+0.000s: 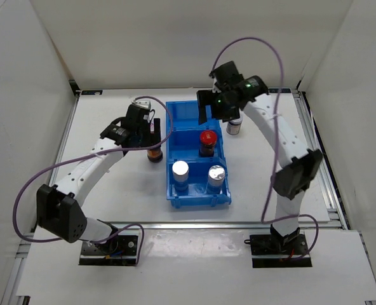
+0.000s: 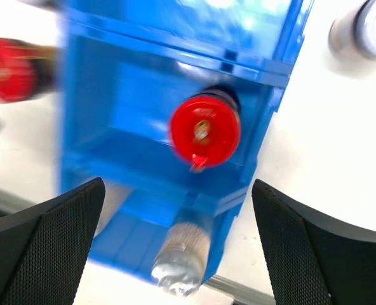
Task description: Organize the condiment bottles
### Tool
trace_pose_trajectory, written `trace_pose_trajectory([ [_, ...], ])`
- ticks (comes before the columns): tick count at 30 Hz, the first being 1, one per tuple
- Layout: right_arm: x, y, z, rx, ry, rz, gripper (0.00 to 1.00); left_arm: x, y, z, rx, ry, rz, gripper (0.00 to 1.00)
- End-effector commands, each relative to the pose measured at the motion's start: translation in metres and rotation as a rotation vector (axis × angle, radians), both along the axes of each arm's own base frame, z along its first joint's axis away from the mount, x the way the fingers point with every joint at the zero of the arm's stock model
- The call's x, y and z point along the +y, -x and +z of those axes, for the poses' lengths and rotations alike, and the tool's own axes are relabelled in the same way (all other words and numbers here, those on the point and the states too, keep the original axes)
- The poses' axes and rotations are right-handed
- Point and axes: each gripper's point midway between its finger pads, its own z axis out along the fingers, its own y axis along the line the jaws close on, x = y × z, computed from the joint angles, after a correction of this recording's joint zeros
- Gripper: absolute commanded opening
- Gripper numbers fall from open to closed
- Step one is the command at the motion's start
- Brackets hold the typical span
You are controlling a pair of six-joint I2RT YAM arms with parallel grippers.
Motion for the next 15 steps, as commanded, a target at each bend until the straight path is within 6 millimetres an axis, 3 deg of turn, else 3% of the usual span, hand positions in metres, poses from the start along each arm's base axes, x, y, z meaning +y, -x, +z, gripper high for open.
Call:
trace_pose_trajectory([
  [1,-0.003,0.014,0.058,-0.097,-0.135,0.011,1.0,-0.011,-0.015,0.012,-0.047,0.039,0.011,0.99],
  [3,-0.007,0.024,0.062,-0.088,-0.138,0.016,1.0,-0.013,-0.02,0.014,-0.058,0.044,0.011,0.99],
  [8,-0.022,0.042,0.055,-0.055,-0.124,-0.003,1.0,-0.023,-0.031,-0.006,-0.018,0.049,0.003,0.99],
  [15,-0.036,0.048,0.06,-0.056,-0.132,-0.025,1.0,-0.029,-0.047,-0.017,-0.01,0.038,0.009,0.99],
])
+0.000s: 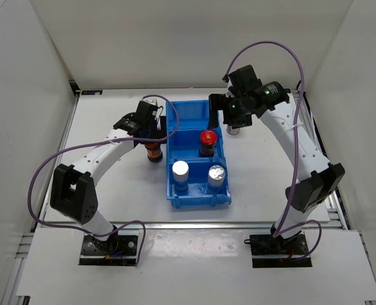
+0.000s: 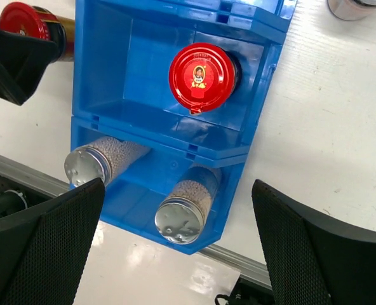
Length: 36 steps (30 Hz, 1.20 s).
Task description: Organize the condiment bottles
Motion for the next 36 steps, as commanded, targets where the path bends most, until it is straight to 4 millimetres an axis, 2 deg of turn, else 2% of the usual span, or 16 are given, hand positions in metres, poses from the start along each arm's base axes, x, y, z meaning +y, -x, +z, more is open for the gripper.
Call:
trace_pose_trajectory([
  [1,-0.007,0.001,0.017,-0.032,-0.039,-0.017,1.0,-0.009,-0.014,0.015,-0.054,0.037,0.0,0.99],
  [4,-0.015,0.0,0.018,-0.03,-0.03,-0.027,1.0,-0.009,-0.017,0.01,-0.049,0.052,0.007,0.99],
  [7,-0.019,-0.001,0.021,-0.036,-0.027,-0.015,1.0,-0.015,-0.02,0.011,-0.053,0.072,-0.008,0.83],
  [10,-0.024,-0.004,0.021,-0.033,-0.033,-0.03,1.0,-0.011,-0.022,0.011,-0.054,0.065,-0.006,0.63],
  [11,-0.024,-0.003,0.023,-0.033,-0.033,-0.03,1.0,-0.012,-0.023,0.02,-0.073,0.074,-0.007,0.57],
  [12,-0.028,-0.005,0.023,-0.034,-0.033,-0.04,1.0,-0.011,-0.022,0.026,-0.088,0.073,-0.015,0.43],
  [15,-0.03,-0.006,0.023,-0.034,-0.035,-0.037,1.0,-0.004,-0.019,0.042,-0.128,0.063,-0.004,0.18],
  [16,-0.03,-0.006,0.023,-0.034,-0.035,-0.037,1.0,-0.003,-0.021,0.053,-0.155,0.067,0.004,0.12],
  [17,-0.033,-0.007,0.02,-0.026,-0.031,-0.046,1.0,0.0,-0.018,0.056,-0.155,0.06,0.01,0.11],
  [18,-0.033,-0.007,0.02,-0.026,-0.031,-0.046,1.0,0.002,-0.018,0.075,-0.192,0.069,0.018,0.11],
  [23,-0.041,-0.01,0.017,-0.013,-0.036,-0.058,1.0,0.009,-0.021,0.135,-0.312,0.081,0.037,0.11],
  [26,-0.045,-0.011,0.014,-0.007,-0.028,-0.06,1.0,0.005,-0.022,0.179,-0.418,0.082,0.051,0.11],
  [28,-0.046,-0.013,0.007,0.015,-0.029,-0.062,1.0,-0.008,-0.02,0.204,-0.473,0.093,0.031,0.11],
  [31,-0.049,-0.014,0.004,0.028,-0.029,-0.08,1.0,-0.032,-0.018,0.223,-0.501,0.145,-0.021,0.11],
  [33,-0.052,-0.014,0.001,0.038,-0.024,-0.09,1.0,-0.057,-0.014,0.217,-0.471,0.181,-0.091,0.11],
  [36,-0.053,-0.015,-0.005,0.061,-0.031,-0.089,1.0,-0.081,-0.018,0.204,-0.428,0.212,-0.147,0.11],
])
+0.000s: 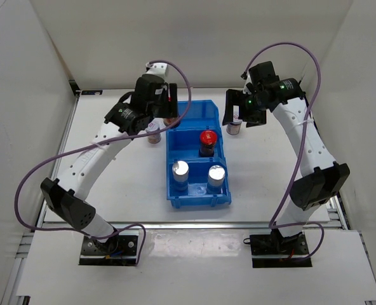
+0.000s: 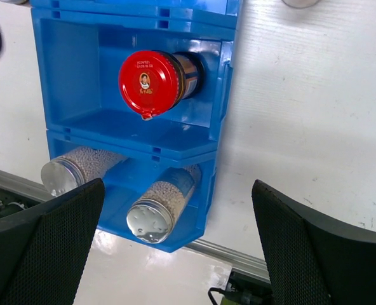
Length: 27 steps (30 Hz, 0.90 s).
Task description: Organize the condiment bottles
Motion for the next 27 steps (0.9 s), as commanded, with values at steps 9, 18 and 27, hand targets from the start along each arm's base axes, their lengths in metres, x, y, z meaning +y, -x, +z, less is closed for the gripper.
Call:
trace_pose_trajectory([
  [9,-0.009,0.017,-0.009,0.053,-0.008,-0.006,1.0,-0.059,0.01,-0.036,0.065,0.031,-0.142,0.11],
  [18,-0.013,0.033,-0.023,0.104,-0.003,-0.009,1.0,-0.068,-0.007,-0.108,0.155,-0.031,-0.113,0.11],
  [27,-0.022,0.021,-0.057,0.157,0.088,-0.035,1.0,-0.077,-0.01,-0.126,0.186,-0.031,-0.139,0.86],
])
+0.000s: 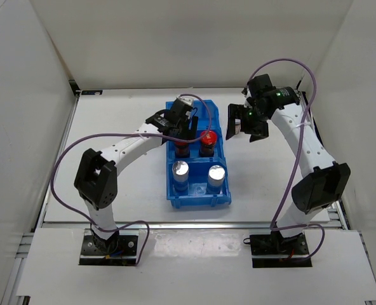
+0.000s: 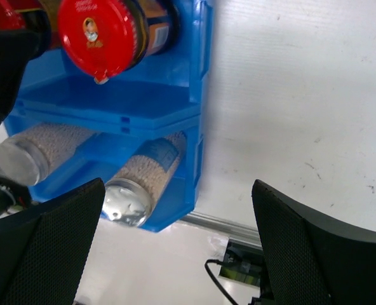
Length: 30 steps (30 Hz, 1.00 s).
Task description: Organize the condiment bottles
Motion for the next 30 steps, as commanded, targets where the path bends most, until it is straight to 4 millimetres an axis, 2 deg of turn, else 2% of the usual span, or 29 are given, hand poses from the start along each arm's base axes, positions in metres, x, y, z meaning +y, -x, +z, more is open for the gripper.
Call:
trace_pose_trajectory([
  [1,-0.008,-0.021,-0.011,-0.024,0.064,-0.027,1.0,-0.015,-0.016,0.057,-0.144,0.131,-0.002,0.89],
  [2,-0.012,-0.028,-0.014,-0.026,0.083,-0.044,1.0,-0.014,-0.015,0.064,-0.157,0.132,-0.009,0.97],
  [3,-0.012,-0.038,-0.025,-0.006,0.11,-0.051,1.0,-0.011,-0.015,0.06,-0.156,0.115,-0.008,1.0],
  [5,-0.015,-0.058,-0.022,-0.039,0.127,-0.074,1.0,-0.003,-0.013,0.076,-0.197,0.112,0.006,1.0],
  [6,-0.014,-0.066,-0.036,-0.004,0.153,-0.076,1.0,0.0,-0.012,0.083,-0.214,0.108,0.006,1.0],
  [7,-0.016,-0.075,-0.039,-0.005,0.158,-0.071,1.0,0.002,-0.01,0.087,-0.218,0.111,0.006,1.0],
  [8,-0.012,-0.088,-0.047,-0.002,0.164,-0.062,1.0,0.007,-0.008,0.101,-0.247,0.123,0.016,1.0],
  [9,-0.013,-0.097,-0.051,0.002,0.156,-0.071,1.0,0.01,-0.004,0.106,-0.252,0.118,0.01,1.0],
  [10,-0.012,-0.101,-0.055,0.012,0.159,-0.07,1.0,0.011,-0.003,0.12,-0.276,0.136,0.011,1.0],
  [11,-0.019,-0.11,-0.069,0.04,0.168,-0.089,1.0,0.014,0.0,0.125,-0.284,0.134,0.005,1.0],
  [12,-0.015,-0.114,-0.072,0.045,0.156,-0.084,1.0,0.016,0.004,0.144,-0.318,0.161,0.007,1.0],
  [13,-0.018,-0.124,-0.069,0.026,0.149,-0.098,1.0,0.019,0.007,0.149,-0.323,0.165,0.007,1.0],
  [14,-0.022,-0.13,-0.081,0.047,0.155,-0.107,1.0,0.023,0.008,0.156,-0.343,0.162,0.009,1.0],
  [15,-0.018,-0.134,-0.084,0.049,0.143,-0.102,1.0,0.028,0.014,0.166,-0.355,0.171,0.01,1.0],
  [16,-0.021,-0.141,-0.082,0.035,0.138,-0.112,1.0,0.031,0.019,0.163,-0.345,0.164,0.01,1.0],
  [18,-0.023,-0.152,-0.095,0.043,0.14,-0.122,1.0,0.036,0.025,0.163,-0.346,0.164,0.01,1.0],
  [19,-0.02,-0.155,-0.105,0.061,0.132,-0.117,1.0,0.042,0.032,0.156,-0.333,0.145,0.003,1.0],
  [22,-0.018,-0.171,-0.104,0.034,0.108,-0.132,1.0,0.054,0.041,0.145,-0.326,0.121,0.02,1.0],
  [24,-0.014,-0.178,-0.113,0.036,0.095,-0.136,1.0,0.06,0.044,0.141,-0.322,0.097,0.024,1.0],
  [25,-0.018,-0.182,-0.123,0.052,0.099,-0.145,1.0,0.064,0.044,0.136,-0.32,0.073,0.026,1.0],
  [28,-0.015,-0.19,-0.135,0.054,0.089,-0.141,1.0,0.071,0.045,0.135,-0.328,0.039,0.031,1.0],
  [30,-0.013,-0.191,-0.135,0.053,0.08,-0.137,0.93,0.07,0.044,0.132,-0.32,0.033,0.03,1.0],
])
